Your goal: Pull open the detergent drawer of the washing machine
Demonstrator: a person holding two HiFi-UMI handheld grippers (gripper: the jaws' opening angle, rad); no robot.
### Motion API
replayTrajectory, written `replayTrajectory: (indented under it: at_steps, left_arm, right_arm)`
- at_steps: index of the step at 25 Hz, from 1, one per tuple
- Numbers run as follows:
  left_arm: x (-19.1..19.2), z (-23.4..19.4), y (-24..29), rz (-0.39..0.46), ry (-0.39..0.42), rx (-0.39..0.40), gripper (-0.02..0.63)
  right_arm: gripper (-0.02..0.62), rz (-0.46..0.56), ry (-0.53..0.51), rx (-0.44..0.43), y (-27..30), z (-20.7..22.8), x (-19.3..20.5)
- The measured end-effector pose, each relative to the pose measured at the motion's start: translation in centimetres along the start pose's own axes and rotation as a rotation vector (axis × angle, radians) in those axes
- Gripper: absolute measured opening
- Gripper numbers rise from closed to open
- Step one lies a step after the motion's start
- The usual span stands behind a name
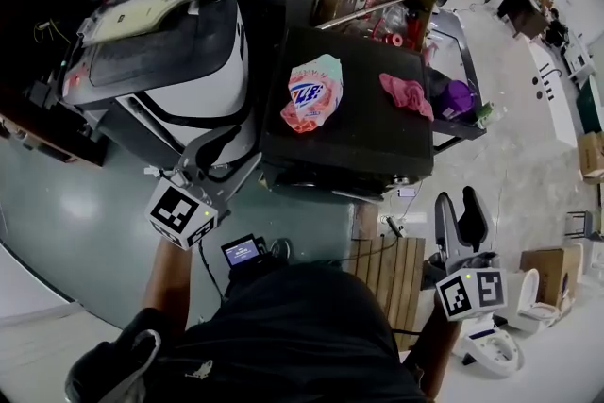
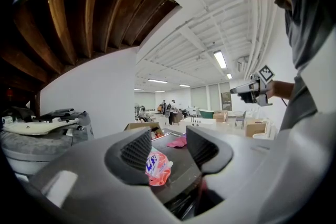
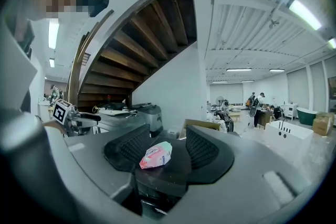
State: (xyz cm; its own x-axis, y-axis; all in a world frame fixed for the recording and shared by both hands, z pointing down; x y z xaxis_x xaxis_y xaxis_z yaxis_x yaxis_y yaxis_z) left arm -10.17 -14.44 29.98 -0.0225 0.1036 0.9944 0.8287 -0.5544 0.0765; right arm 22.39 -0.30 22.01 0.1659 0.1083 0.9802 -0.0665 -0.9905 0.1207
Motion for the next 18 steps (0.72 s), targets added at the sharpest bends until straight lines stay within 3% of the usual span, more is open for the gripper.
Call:
replayTrajectory:
  at_steps: [18]
  left_arm:
    - [1.5,0.2,0.9,0.012,-0.042,-0.070,0.225]
  right_arm:
    - [0.215,-0.013,-0.034,-0.096,3.1,2.1,-0.4]
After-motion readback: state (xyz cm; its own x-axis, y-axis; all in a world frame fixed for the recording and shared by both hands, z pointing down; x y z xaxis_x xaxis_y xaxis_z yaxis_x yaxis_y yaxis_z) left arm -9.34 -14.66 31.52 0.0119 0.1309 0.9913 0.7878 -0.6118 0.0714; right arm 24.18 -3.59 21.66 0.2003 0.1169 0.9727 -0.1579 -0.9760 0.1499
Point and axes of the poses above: the fingertips, and each gripper's own axes: y forward along the fingers, z to its right, x out of its underside, the point moved 2 cm from there along -y, backward along the fingers, and after that the axes turned 9 degrees about -y, right-handed, at the moved point
